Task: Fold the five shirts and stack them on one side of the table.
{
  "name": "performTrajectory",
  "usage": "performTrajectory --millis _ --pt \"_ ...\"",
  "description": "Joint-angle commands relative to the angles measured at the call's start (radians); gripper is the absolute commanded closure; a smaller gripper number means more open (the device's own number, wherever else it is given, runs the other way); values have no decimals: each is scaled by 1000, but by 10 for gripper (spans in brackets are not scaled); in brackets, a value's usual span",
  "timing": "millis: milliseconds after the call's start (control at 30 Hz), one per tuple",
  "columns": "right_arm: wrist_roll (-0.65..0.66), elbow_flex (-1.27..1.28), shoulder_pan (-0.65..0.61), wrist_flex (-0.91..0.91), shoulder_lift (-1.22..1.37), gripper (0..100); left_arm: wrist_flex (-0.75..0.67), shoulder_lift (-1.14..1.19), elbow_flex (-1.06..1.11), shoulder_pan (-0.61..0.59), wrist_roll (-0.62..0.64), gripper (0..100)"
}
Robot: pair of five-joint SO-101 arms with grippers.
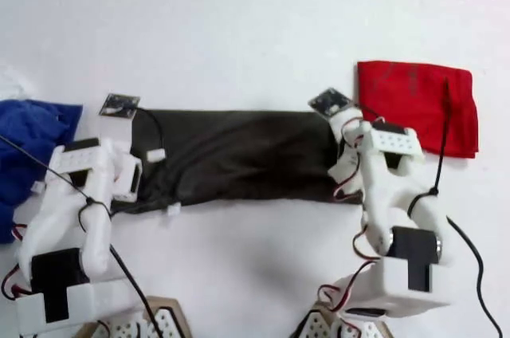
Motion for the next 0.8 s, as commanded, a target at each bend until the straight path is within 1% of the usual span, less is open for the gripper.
performTrajectory --millis 0,33,133,233,367,467,533,567,667,767 --pt "20 29 25 42 -79 979 29 -2 -81 8 0 891" --pt "20 37 21 42 -99 979 61 -2 -110 8 5 891" --pt "18 41 -5 48 -147 979 169 -2 -213 9 71 891" --pt "9 37 -36 91 -199 979 292 -2 -315 14 110 891" --pt "-72 35 -48 159 -351 979 433 -2 -446 58 118 891" --pt "-118 37 -39 191 -504 979 491 2 -522 97 118 891" --pt "-132 41 -27 223 -587 978 488 8 -541 87 121 889" --pt "-133 41 -18 242 -616 978 470 8 -539 64 135 888" --pt "-129 41 48 297 -659 974 371 9 -501 -28 163 884" --pt "-126 43 156 335 -661 905 282 11 -461 -86 133 833"
